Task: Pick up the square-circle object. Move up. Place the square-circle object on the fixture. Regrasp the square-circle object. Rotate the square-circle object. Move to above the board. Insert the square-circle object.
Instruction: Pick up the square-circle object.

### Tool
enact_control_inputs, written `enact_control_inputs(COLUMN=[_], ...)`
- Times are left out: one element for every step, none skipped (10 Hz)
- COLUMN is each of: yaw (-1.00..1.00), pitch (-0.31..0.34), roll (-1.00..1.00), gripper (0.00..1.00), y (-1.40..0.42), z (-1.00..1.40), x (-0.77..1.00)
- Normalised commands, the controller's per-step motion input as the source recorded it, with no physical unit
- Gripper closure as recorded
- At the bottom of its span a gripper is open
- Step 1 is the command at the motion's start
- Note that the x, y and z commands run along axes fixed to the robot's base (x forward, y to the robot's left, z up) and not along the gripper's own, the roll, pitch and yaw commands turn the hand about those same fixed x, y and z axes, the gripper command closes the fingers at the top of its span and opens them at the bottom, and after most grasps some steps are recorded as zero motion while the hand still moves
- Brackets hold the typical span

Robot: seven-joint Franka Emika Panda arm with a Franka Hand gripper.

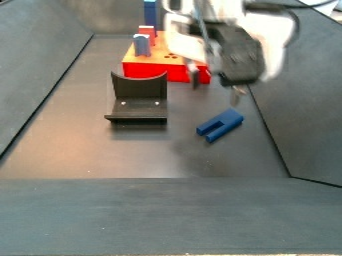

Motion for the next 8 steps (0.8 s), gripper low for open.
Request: enact_control_inputs(yaw=[-0.17,-0.10,-0.06,0.00,0.00,-0.02,-0.07,-0.18], pitch=[-0.027,-0.144,-0.197,-0.236,-0.267,-0.256,-0.234,-0.149], roll=[-0.46,-0.50,-0.48,-0.48,-0.46,-0.44,-0.40,-0.36], gripper=[0.00,0.00,0.00,0.00,0.00,0.00,0.00,0.00], y=[0.11,0.06,0.16,0.12,0.00,0.00,0.06,0.18], z=[-0.29,-0.13,-0.19,-0.14,-0.16,-0.20,-0.29,-0.41], x=[-0.71,-0.45,-0.35,-0.03,0.23,0.43,0.41,0.18])
